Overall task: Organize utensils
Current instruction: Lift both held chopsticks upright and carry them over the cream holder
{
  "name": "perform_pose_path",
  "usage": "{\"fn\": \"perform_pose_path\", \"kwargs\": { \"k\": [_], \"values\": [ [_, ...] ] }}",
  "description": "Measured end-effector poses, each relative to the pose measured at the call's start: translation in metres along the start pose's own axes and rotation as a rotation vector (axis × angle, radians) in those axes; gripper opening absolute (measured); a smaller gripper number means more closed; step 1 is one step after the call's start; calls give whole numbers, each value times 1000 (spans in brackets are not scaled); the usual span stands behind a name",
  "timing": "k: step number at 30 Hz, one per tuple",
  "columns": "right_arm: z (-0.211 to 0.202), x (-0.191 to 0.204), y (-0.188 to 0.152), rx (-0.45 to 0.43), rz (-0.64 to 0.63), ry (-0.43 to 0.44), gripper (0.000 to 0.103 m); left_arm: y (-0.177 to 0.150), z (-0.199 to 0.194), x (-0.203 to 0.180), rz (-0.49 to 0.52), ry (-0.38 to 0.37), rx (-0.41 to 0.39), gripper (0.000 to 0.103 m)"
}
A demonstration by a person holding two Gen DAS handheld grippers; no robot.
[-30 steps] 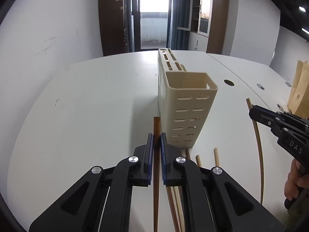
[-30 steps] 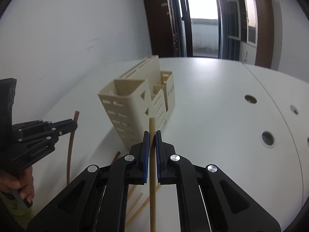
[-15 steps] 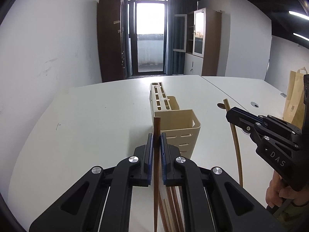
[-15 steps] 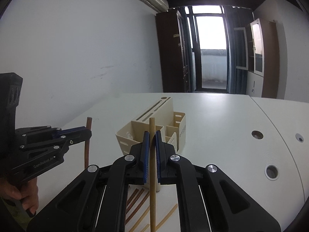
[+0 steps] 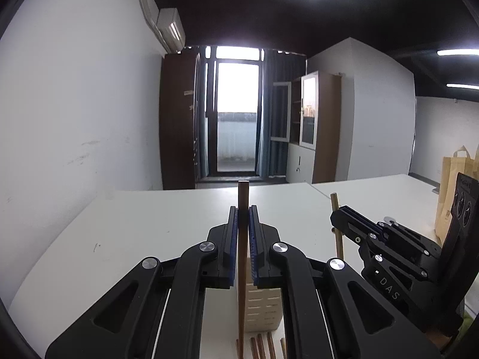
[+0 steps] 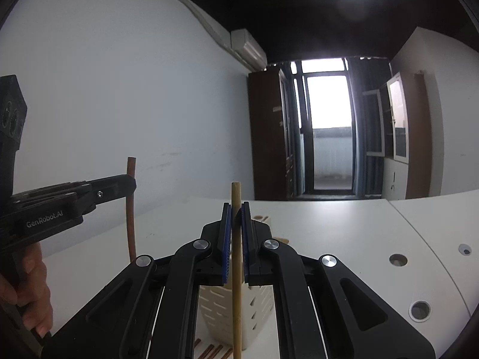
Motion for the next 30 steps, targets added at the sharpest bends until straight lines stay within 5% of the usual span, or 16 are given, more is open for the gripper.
{"fn": "perform_pose_path", "kwargs": {
  "k": [18,30],
  "values": [
    [-13,-19,41,-326,101,53,7,47,-35,-15,-29,-23,-371,7],
    [-9,-36,62,-500,165,69,7,52,-26,-25,-66,-27,-511,7]
  ]
}}
Point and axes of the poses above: each gripper's, at about its wrist camera, not at the fingertips, and z roughly the way its jaws point, x to its left, y to its top, the point moved 6 cm from there along z, roughly the way its jaws point, and after that the axes turned 6 degrees about x, right-handed, at the moved point
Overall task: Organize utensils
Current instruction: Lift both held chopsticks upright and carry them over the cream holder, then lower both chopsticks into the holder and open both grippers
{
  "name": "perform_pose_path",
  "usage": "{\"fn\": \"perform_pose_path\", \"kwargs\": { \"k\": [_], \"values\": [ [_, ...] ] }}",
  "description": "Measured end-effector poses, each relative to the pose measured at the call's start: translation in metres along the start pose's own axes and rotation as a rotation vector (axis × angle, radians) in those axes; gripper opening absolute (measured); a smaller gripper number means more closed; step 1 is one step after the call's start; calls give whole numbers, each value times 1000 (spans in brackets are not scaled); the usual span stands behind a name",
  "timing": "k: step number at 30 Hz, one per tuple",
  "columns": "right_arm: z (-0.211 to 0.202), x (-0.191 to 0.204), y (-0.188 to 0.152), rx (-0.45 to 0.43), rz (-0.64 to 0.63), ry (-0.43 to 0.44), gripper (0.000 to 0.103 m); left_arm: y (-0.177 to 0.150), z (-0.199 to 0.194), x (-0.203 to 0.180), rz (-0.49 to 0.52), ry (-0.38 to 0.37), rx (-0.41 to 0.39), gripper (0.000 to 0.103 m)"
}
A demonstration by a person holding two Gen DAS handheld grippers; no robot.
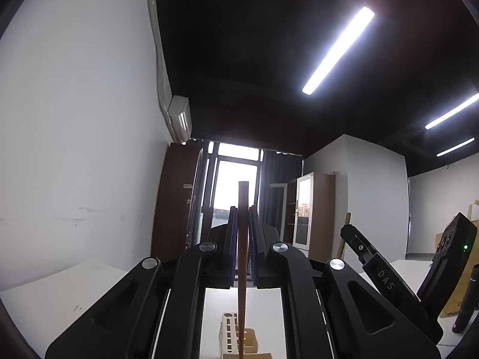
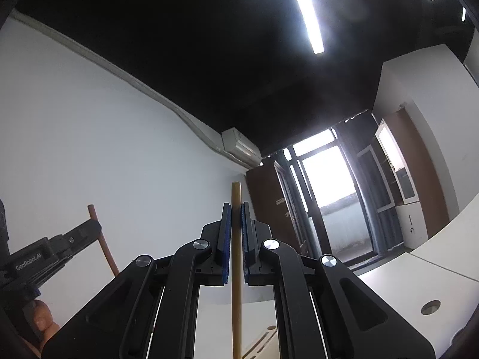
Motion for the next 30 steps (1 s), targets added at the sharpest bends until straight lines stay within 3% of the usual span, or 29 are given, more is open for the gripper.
{"fn": "perform_pose_path", "kwargs": {
  "k": [5,10,18,30],
  "values": [
    [9,1,-5,-27,-7,15,7,-16,21,-3,3,-3,40,7],
    [26,-6,-25,44,1,19,7,-36,38,-4,16,6,95,7],
    [34,-5,-57,169,-37,29,7,-72,51,9,13,-39,223,7],
    [35,-6,-76,249,-63,2,7,-102,51,21,31,-77,273,7]
  ]
}}
Point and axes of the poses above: each gripper's, at about its wrist camera, not at the fingertips, and z roughly the way its jaws point, x to its left, y to its top, the point moved 6 cm from there along z, roughly the way its jaws point, and after that the axes turned 6 degrees about x, right-handed, at the moved point
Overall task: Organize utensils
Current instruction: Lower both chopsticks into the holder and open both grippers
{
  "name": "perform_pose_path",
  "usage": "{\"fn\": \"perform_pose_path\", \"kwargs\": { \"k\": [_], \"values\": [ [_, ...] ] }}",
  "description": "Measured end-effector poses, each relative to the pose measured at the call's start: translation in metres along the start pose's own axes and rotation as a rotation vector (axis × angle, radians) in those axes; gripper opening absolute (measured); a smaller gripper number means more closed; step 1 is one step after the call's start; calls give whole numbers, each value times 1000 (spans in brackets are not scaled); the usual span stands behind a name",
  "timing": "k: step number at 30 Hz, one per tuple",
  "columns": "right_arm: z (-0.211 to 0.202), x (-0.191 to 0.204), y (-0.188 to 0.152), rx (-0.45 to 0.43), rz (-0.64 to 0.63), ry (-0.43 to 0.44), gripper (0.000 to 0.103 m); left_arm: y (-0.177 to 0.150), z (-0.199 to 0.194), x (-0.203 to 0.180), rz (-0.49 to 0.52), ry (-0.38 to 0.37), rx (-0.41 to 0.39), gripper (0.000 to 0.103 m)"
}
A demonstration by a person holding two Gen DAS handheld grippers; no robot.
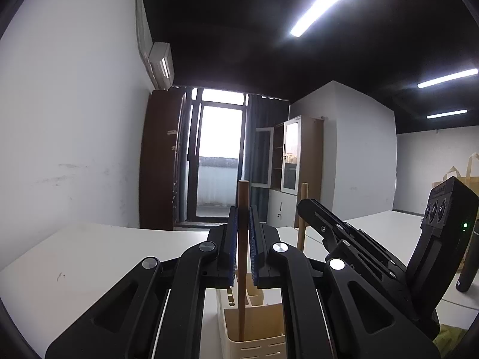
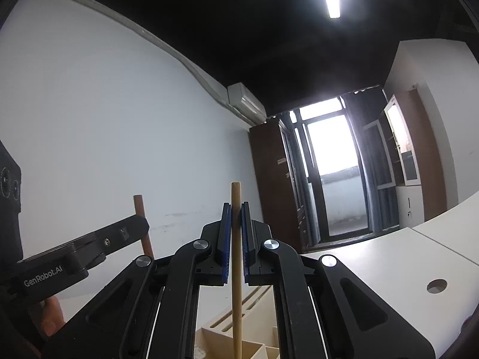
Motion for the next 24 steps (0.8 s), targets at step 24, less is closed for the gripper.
{"fn": "perform_pose_path", "kwargs": {
  "k": [24],
  "values": [
    [-9,1,-26,176,-15,9,7,-13,5,13,-13,-70,100,7]
  ]
}}
Point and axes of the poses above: each gripper's, at about its wrist camera, not at the fingertips, and z roughly the way its jaws point, x to its left, y to its top, the point moved 6 cm from there along z, roughly the way its jaws point, and after that the axes turned 6 degrees about x, right-handed, at the moved point
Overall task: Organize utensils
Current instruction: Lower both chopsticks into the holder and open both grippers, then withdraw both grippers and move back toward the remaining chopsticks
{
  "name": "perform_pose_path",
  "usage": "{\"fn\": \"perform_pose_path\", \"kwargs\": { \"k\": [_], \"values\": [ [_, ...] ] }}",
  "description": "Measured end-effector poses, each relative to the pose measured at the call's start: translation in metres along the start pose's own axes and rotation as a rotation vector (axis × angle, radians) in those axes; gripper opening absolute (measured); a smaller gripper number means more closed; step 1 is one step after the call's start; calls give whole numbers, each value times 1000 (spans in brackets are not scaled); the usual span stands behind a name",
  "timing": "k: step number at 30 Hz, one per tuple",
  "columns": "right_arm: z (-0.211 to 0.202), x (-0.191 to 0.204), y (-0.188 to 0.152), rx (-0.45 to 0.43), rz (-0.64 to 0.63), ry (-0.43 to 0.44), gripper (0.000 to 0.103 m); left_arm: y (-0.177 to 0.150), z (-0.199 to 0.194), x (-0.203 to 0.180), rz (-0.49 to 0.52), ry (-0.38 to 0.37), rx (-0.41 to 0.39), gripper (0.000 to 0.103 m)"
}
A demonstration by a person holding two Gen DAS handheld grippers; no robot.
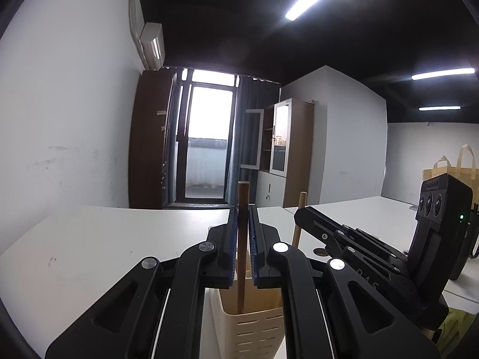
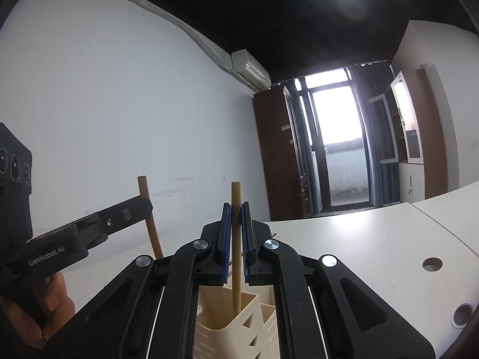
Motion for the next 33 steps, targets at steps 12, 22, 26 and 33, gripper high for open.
{"fn": "perform_pose_path", "kwargs": {
  "k": [12,22,26,33],
  "values": [
    [-11,3,-3,14,-2,-41,14,11,-14,12,-49,-11,-2,21],
    [-24,5,-6,72,-7,-100,23,8,-23,9,-43,3,35,26],
    [-26,7,-8,105,-7,-118,30,4,-29,7,-42,3,55,30],
    [-33,11,-11,156,-6,-156,40,-5,-41,2,-26,37,91,36]
  ]
}}
Point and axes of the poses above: each gripper's, at about its wrist camera, not at the fingertips, and z roughly the way its jaws point, x to its left, y to its top, the point moved 6 cm from there along z, roughly the way its jaws point, and after that the axes turned 6 degrees about x, right-handed, at the moved point
